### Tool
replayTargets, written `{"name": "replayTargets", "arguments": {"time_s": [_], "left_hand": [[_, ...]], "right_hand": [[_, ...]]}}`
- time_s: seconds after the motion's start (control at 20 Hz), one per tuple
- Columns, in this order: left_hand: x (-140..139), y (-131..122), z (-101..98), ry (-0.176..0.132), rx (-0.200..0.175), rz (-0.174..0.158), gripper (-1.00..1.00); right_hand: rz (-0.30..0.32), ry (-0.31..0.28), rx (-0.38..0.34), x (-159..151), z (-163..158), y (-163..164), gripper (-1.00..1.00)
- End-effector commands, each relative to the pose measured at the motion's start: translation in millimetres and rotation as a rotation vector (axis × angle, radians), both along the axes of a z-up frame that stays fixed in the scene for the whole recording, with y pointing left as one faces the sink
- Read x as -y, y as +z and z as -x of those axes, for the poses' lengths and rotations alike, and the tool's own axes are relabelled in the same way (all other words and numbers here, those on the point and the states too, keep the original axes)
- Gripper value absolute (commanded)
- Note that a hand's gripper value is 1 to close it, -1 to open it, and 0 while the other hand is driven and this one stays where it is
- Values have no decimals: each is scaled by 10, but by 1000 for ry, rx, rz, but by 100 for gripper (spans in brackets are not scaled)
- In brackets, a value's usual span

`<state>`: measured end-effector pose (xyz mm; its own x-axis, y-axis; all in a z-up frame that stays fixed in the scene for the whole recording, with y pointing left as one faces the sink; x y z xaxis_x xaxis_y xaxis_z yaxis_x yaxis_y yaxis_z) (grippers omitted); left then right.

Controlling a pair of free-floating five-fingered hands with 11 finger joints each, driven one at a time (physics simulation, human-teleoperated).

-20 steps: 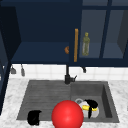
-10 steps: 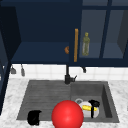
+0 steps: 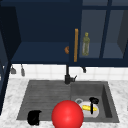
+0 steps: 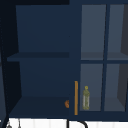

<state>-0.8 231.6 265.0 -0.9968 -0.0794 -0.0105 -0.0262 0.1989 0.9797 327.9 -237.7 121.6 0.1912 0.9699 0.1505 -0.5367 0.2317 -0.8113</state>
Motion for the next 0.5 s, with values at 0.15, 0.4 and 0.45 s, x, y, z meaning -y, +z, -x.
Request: {"name": "replayTargets", "arguments": {"time_s": [0.15, 0.4, 0.45], "left_hand": [[0, 0, 0, 0, 0, 0, 0], [0, 0, 0, 0, 0, 0, 0], [0, 0, 0, 0, 0, 0, 0]], "right_hand": [[62, -25, -16, -15, -313, -412, -100], [67, -31, 32, 2, -484, -679, -100], [72, -27, 40, 0, -508, -751, -100]]}}
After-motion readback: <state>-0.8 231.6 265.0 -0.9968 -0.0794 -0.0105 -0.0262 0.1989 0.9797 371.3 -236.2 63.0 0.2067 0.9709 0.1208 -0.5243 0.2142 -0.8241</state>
